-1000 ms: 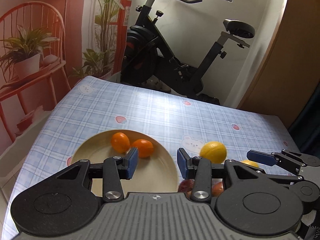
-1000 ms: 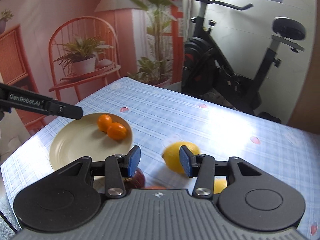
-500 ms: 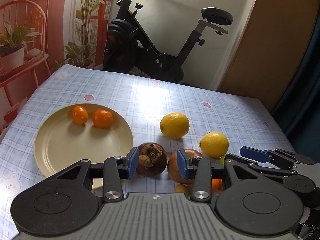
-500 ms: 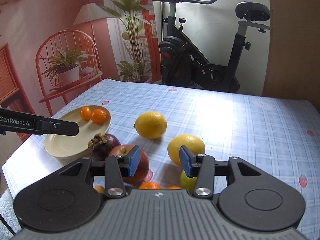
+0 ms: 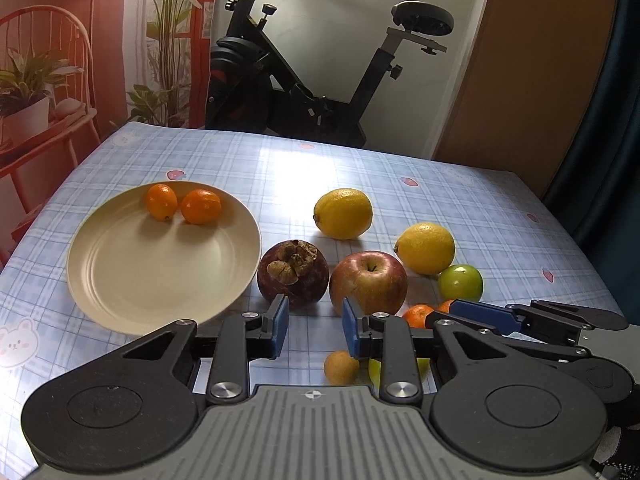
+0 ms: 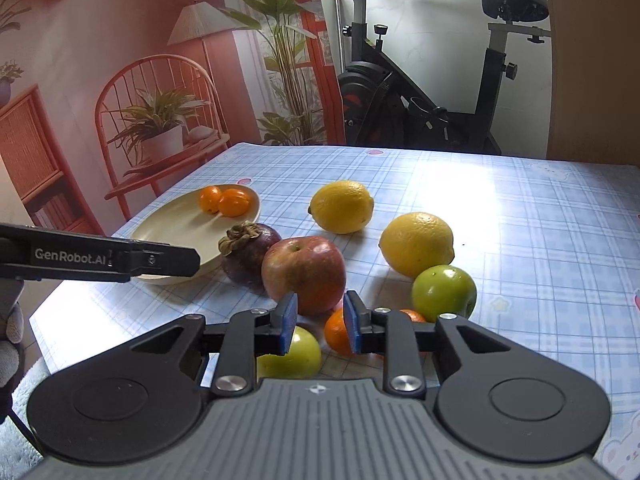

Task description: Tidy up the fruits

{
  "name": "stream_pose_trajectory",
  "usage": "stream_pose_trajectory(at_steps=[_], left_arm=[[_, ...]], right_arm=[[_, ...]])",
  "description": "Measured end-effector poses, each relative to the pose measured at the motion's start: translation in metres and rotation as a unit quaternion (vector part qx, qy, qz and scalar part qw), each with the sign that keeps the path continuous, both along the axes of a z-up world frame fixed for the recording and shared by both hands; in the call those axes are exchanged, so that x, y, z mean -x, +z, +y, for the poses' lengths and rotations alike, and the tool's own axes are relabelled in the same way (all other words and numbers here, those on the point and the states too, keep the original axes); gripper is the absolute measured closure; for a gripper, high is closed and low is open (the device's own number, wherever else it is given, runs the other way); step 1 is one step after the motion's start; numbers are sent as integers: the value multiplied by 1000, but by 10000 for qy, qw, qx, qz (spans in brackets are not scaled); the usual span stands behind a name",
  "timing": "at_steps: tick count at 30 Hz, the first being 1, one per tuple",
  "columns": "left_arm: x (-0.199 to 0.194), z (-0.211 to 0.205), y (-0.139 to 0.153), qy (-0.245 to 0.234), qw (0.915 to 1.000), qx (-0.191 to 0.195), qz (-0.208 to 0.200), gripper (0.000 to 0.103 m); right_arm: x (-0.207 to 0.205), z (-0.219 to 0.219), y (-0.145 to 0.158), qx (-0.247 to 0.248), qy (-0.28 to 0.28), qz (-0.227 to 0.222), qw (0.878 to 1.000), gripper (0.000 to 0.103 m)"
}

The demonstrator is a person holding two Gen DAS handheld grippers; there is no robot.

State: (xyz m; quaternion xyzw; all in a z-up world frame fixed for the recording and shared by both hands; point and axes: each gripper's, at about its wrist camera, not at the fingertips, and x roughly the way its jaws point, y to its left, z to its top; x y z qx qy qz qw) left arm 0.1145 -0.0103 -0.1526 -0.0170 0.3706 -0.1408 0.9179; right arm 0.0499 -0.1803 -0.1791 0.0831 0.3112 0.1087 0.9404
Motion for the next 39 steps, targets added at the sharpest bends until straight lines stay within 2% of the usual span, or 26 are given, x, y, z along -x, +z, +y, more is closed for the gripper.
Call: stream_pose_trajectory(at_steps=[5,26,30,35,39], left_arm=[[1,0,-3,9,9998,142,102,72],[1,-18,-18,-277,9984,275,400,72],[0,-23,-21,-382,9977,301,474,72],[1,-27,-25,-495,9968,333,539,71],[-2,-30,-30,-604,9951,409,666,70]], right_arm=[[5,4,-3,135,76,51,9999,75],[20,5,-22,161,377,283,9988,74],[19,9,-25,167,476,296,9983,68],[18,11,-30,145,524,339,9979,67],[17,12,-32,186,567,313,9977,61]])
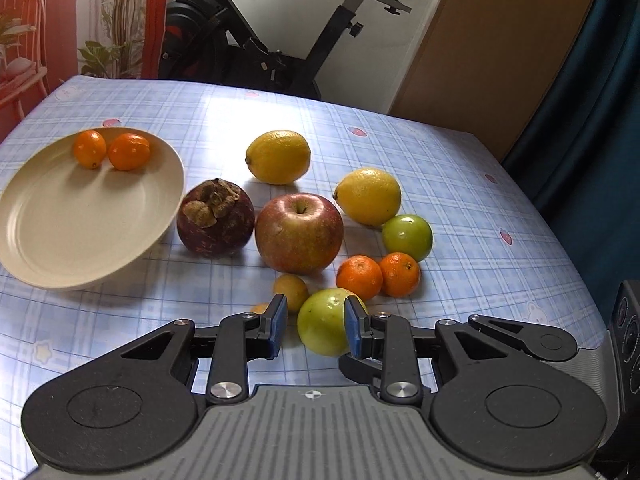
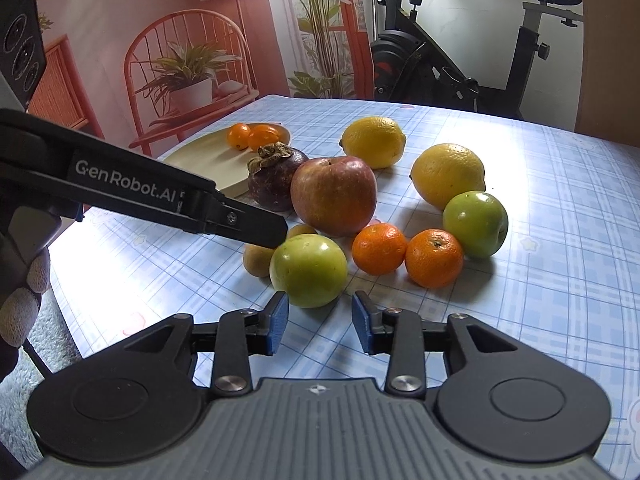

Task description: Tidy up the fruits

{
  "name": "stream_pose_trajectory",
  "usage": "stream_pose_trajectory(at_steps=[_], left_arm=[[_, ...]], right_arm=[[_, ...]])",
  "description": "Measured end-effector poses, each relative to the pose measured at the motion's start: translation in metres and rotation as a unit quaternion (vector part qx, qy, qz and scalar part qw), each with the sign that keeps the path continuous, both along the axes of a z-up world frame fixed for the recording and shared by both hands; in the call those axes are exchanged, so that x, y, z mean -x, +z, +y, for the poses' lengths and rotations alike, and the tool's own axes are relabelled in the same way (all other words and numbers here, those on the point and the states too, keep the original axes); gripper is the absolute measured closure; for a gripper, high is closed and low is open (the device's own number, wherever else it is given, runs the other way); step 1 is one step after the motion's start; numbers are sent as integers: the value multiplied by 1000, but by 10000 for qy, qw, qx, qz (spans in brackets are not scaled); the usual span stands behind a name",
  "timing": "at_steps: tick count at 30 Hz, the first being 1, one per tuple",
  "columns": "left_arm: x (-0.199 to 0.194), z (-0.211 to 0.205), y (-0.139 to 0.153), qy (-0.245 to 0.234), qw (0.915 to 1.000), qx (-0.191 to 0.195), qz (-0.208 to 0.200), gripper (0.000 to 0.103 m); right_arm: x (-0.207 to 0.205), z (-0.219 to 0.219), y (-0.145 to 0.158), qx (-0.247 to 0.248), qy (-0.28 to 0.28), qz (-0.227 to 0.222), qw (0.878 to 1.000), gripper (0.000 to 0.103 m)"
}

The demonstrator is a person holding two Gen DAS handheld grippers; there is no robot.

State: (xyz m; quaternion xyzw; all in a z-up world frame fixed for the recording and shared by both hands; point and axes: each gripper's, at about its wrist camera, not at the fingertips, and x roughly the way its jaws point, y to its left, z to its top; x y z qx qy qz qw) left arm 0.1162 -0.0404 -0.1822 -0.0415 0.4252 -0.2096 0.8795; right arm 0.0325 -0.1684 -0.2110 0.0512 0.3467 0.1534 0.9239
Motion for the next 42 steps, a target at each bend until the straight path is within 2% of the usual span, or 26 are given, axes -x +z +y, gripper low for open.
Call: stream_pose_trajectory(at_steps=[6,8,16,20,31,36,42], left_arm=[[-10,-4,-3,-130,9995,181,214,69],[-14,-5,-4,-167,9992,212,286,63],[-22,-6,-10,-170,9981,307,511,63],[-22,-9,-12,-197,9982,253,502,63],[-29,-5,-15,-165,9970,396,646,62],[-27,-10,-17,-269,9976,267,581,55],[-27,-12,-18,-288,9976,255,583,55]], right_arm=[[-4,3,-4,42,86,-15,10000,58],[-5,4,-5,70,122,-32,9999,58],[-6,6,-9,53,167,-66,9998,58],[-6,8,-10,96,215,-150,9996,57],[-13,8,-15,-38,250,-254,9994,52],[-15,4,-16,-174,244,-250,9992,52],[-15,2,-17,-206,241,-263,9992,52]])
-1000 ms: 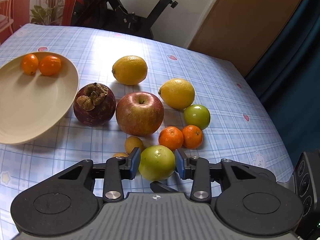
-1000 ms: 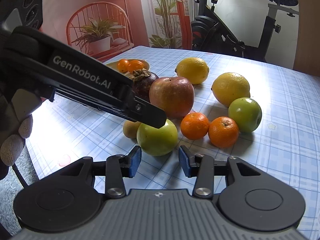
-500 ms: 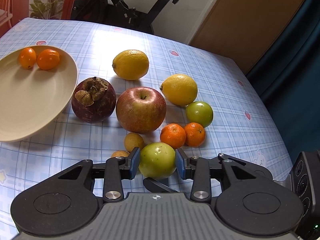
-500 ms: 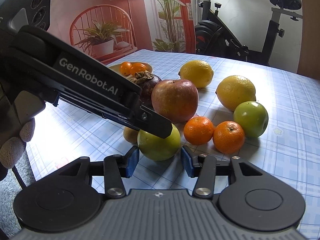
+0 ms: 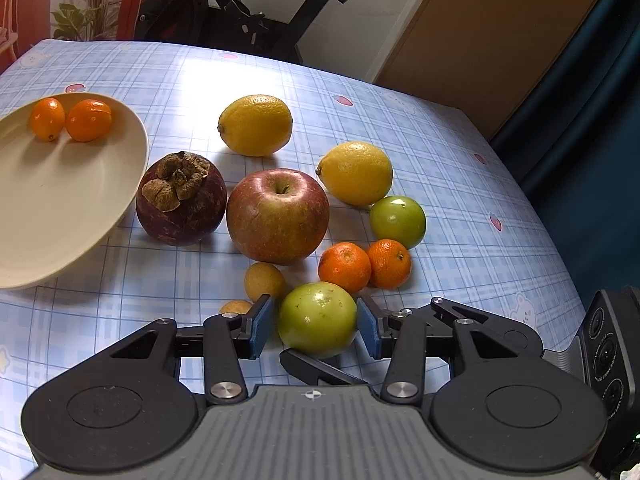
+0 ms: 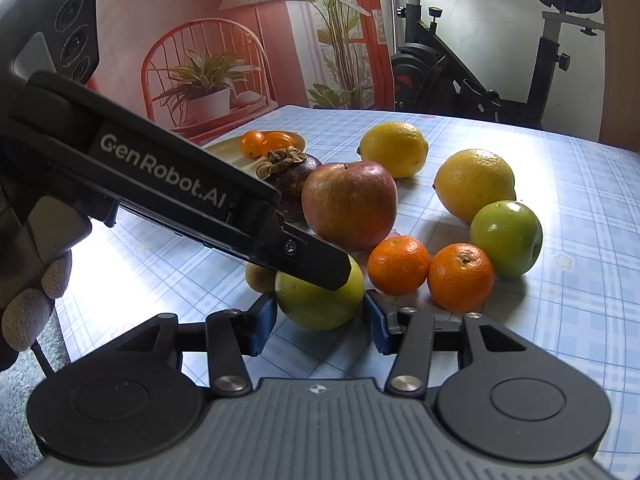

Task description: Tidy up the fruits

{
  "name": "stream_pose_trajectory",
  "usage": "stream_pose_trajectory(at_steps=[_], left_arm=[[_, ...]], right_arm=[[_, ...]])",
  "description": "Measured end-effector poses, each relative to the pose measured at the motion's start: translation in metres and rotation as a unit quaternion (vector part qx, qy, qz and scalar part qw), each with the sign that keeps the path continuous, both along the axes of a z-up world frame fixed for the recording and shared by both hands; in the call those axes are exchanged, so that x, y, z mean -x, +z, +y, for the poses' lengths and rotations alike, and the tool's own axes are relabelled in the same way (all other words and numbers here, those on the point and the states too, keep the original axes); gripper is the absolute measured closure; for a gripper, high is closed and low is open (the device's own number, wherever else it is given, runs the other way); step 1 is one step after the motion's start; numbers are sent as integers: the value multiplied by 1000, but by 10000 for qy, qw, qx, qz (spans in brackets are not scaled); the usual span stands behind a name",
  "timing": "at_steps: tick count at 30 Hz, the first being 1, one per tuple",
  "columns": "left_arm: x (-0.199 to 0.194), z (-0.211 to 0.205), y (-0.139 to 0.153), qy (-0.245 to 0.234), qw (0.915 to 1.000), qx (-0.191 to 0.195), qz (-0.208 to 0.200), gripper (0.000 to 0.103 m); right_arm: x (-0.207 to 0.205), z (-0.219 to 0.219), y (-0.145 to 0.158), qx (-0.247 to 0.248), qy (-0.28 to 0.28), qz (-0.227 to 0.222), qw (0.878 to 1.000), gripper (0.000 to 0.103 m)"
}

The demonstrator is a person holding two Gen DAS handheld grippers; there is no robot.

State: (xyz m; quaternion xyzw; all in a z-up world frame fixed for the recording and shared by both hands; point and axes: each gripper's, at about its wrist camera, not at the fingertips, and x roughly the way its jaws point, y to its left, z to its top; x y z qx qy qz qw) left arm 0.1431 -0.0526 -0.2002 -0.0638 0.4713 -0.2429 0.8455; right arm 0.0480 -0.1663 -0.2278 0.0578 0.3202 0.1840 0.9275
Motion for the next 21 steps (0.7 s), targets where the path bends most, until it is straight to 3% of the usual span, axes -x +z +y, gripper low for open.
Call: stream_pose_trajectory(at_steps=[15,21], left_arm=[[-3,1,0,-6,9999,79,89,58],[-7,7,-1,75,9993,242,267,58]], right_arm=[[3,-3,-1,-105,-28,-4,9999,52],[6,5,-1,226,7,-77,9997,53]])
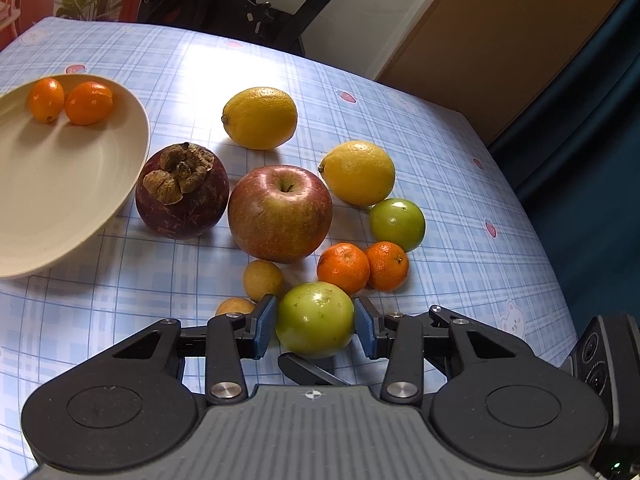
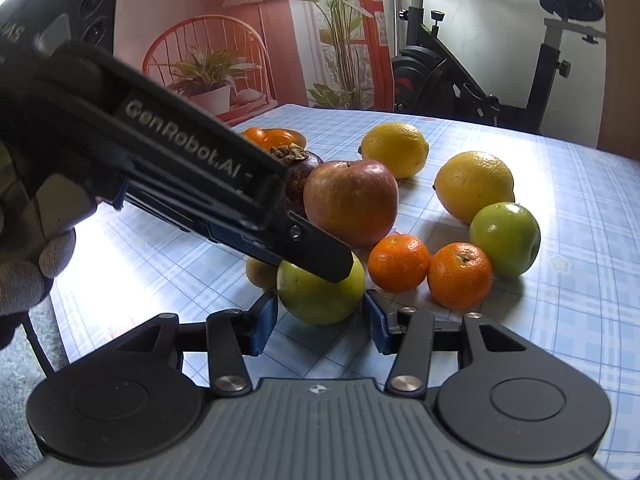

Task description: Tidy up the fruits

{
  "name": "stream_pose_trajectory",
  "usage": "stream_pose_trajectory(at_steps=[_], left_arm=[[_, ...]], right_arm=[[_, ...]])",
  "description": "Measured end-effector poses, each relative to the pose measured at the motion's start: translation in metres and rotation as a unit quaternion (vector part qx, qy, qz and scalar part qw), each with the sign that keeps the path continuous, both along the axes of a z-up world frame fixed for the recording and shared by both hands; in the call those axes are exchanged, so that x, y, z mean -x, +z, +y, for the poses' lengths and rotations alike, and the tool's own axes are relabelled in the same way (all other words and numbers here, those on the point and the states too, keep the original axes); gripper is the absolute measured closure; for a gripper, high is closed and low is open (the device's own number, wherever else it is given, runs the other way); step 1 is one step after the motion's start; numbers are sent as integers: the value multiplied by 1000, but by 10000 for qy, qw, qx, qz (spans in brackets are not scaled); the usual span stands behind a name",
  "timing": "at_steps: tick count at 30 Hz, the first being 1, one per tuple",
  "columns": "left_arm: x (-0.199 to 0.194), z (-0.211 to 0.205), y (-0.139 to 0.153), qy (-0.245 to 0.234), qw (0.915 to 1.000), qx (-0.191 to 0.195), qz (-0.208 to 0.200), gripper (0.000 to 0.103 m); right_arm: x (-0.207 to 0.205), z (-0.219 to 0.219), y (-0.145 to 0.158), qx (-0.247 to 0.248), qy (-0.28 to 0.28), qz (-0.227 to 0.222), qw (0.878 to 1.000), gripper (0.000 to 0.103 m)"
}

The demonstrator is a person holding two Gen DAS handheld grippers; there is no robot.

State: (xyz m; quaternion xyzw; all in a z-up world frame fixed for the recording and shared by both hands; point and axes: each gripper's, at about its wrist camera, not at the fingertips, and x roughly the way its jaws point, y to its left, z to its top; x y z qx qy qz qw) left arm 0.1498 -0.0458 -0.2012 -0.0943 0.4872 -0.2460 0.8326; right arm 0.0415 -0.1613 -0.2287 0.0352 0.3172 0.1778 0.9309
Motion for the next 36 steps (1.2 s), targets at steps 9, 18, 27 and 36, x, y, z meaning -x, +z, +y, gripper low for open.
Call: stream_pose_trajectory(at_steps=[9,18,27,36], left_arm=[[2,-3,2,-18,10000,-58,-41,58],[9,-3,13,-51,9998,9,-172,58],[9,27,51,179,9983,209,-507,59],[-14,94,82,708,9944,276,-733,59]], right_arm=[[2,2,1,4,-17,-3,10000,55],[7,1,16,-29,-98,-24,9999,55],[-12,21,58,2,126,-253,9996,55],[-61,88,85,262,721,-570,9954,55]])
